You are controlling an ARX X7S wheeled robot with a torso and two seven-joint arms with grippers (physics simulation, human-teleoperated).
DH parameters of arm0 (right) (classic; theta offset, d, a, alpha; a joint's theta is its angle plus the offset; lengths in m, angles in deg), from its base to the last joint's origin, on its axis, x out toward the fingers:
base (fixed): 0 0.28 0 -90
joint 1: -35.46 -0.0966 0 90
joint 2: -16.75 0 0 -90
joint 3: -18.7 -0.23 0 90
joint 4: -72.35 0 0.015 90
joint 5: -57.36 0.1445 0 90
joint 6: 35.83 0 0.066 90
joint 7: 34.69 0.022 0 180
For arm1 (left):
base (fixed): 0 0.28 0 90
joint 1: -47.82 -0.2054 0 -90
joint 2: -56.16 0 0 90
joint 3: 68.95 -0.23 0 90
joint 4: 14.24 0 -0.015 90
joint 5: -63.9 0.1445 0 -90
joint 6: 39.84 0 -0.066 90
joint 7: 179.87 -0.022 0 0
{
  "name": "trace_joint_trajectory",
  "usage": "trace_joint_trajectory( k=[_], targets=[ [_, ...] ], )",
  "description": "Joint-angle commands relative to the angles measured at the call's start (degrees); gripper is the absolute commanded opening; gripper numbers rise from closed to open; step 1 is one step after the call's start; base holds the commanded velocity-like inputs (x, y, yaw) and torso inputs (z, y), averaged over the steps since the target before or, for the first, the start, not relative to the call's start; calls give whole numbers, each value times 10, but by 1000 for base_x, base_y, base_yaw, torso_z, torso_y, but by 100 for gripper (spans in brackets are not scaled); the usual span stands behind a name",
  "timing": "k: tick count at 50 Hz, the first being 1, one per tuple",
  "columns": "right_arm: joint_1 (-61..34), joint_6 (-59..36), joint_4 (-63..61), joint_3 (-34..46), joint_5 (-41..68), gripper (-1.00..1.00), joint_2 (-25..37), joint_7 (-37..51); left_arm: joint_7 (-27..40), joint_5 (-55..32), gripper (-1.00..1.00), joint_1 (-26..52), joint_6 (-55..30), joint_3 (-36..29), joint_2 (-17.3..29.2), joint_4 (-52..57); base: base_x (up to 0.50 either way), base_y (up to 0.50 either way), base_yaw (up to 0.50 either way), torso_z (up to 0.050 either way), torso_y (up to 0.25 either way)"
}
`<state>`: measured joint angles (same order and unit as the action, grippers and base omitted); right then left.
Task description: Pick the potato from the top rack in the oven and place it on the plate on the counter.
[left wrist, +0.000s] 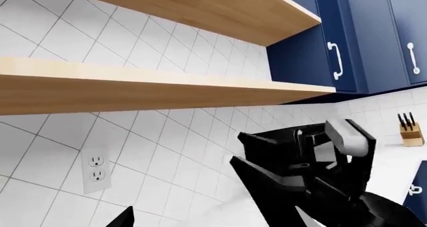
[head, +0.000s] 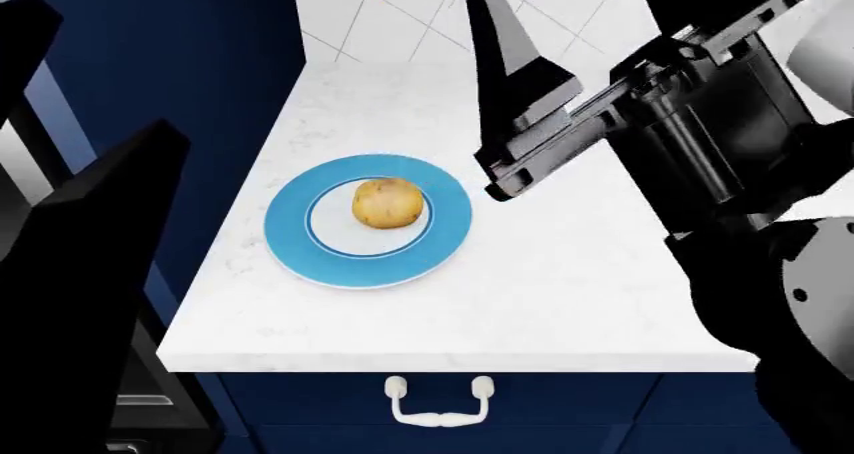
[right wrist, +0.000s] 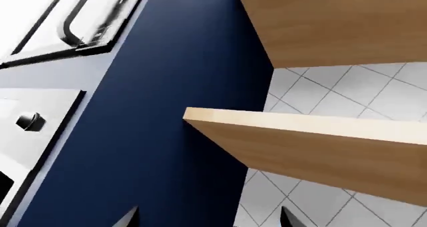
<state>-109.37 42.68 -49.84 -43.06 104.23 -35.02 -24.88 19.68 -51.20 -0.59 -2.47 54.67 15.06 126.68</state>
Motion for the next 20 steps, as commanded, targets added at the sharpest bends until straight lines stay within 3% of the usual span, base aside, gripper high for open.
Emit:
trace_joint_trajectory(
  k=[1,10,20],
  targets=[
    [186,193,-110,-88,-121,100,28,59,2,6,100,2,2,0,-4,2,0,0,0,0,0],
    [273,274,-123,-129,-196,100,20,85,-3,13,100,-6,0,13,-12,4,0,0,0,0,0],
    [281,274,-158,-143,-216,100,21,104,-9,20,100,-6,-2,15,-19,9,0,0,0,0,0]
  ],
)
